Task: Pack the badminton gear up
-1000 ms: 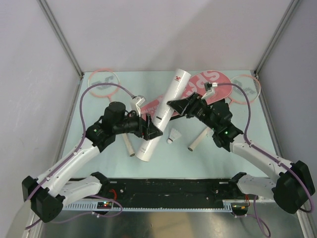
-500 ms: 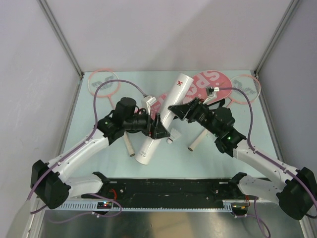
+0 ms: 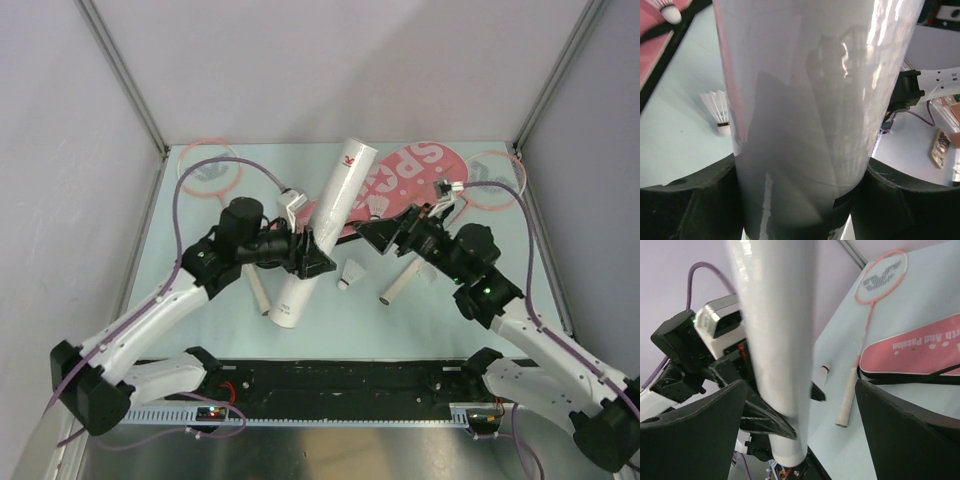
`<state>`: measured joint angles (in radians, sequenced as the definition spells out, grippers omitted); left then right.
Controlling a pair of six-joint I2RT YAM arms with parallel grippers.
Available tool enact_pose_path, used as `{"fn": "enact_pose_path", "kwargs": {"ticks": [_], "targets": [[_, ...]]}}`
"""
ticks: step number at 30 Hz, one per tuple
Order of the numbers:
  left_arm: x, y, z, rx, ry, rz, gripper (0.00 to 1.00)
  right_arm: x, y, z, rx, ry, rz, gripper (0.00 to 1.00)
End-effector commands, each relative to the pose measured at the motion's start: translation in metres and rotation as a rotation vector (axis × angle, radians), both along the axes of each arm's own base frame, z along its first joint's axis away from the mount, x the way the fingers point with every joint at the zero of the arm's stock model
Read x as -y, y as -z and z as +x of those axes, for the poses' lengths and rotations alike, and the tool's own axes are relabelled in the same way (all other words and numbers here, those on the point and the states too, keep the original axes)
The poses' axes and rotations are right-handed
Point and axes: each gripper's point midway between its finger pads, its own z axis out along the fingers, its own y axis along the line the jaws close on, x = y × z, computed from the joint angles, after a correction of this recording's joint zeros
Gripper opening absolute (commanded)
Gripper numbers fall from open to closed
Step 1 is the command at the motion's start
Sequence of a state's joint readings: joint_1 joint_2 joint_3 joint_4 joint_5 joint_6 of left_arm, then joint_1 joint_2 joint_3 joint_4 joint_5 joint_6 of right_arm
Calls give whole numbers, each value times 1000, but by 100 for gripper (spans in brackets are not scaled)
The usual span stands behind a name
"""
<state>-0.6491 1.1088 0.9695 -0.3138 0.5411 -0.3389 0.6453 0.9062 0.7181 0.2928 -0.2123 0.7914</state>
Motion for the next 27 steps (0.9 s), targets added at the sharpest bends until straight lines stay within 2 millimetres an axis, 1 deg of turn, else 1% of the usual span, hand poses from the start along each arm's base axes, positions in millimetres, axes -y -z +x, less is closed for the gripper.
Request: {"fn": "enact_pose_path", "kwargs": {"ticks": [1,2,4,6,8,9,11,14,15,19,23,27], "targets": [[-18,-28,-7,217,18,-6,58,22,-23,-23,71,-52,-27,95],[-22,-26,-11,240,33,4,58,27,-23,-28,70,-60,-44,95],[-30,-21,-16,301,48,34,56,39,-31,-39,94,-57,-75,91],[-40,-18,-16,355,36,73,56,53,-40,-47,116,-34,-102,82],[-50,-13,-15,398,15,115,54,67,-54,-55,155,-2,-106,73],[-54,-10,-14,420,7,136,53,72,-62,-60,177,3,-103,68],[-60,-4,-17,465,29,170,53,77,-77,-70,221,-1,-101,63],[-66,3,-22,547,68,217,53,76,-92,-82,255,-46,-113,58],[-69,4,-23,582,75,234,53,74,-95,-86,259,-71,-116,57],[-77,20,-22,733,125,348,49,65,-107,-99,293,-167,-102,54],[-79,28,-23,797,175,405,48,55,-109,-103,306,-255,-99,52],[-78,31,-24,824,202,431,49,46,-102,-104,276,-339,-101,51]]}}
